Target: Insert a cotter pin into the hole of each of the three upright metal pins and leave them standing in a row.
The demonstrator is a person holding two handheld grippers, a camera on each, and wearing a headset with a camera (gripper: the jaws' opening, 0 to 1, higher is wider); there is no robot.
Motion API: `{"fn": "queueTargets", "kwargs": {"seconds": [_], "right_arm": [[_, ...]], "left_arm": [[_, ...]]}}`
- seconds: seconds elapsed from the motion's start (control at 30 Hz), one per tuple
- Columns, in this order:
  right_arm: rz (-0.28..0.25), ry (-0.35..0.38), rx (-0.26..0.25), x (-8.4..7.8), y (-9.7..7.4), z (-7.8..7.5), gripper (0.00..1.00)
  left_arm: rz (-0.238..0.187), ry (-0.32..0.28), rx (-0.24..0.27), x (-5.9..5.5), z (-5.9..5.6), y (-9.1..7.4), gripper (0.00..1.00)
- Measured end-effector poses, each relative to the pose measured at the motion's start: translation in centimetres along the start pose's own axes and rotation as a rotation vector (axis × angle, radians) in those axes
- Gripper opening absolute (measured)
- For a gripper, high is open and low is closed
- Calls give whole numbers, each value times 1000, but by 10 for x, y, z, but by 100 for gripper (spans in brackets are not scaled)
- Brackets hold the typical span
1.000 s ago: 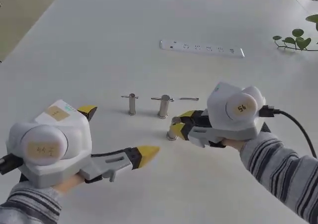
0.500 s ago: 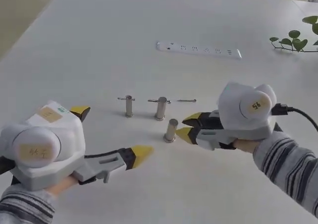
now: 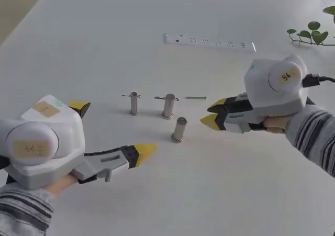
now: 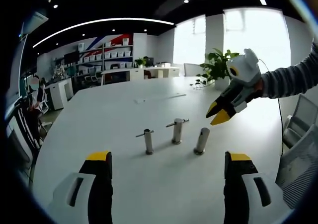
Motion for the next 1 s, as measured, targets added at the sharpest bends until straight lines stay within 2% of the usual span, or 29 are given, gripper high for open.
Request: {"fn": "queueTargets", "kwargs": {"seconds": [0.23, 0.3, 0.43, 0.5, 0.77, 1.0], "right_arm": [[59, -41, 23, 5, 9, -23, 13], [77, -52, 30, 4, 14, -29, 13], [91, -29, 35, 4, 23, -39, 13], [101, -38, 33, 2, 35, -51, 13], [131, -77, 18, 2, 49, -66, 11], [155, -77, 23, 1, 59, -78, 10]], "left_arm": [[9, 7, 1, -1, 4, 2, 93], [9, 8, 2, -2, 4, 2, 93], [11, 11, 12, -4, 6, 4, 91], [23, 8, 11, -6, 6, 5, 91], [36, -3, 7, -10, 6, 8, 90], [44, -3, 1, -11, 6, 10, 90]]}}
Point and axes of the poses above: the centre of the closed fingertips' face, and the gripper's own axes: y roughly forward along the fingers, z roughly to its left, x roughly out of its top, the point moved 7 cm from there along -y, roughly backward along the fingers, and after that the axes turned 1 degree about -y, right-handed, at the moved point
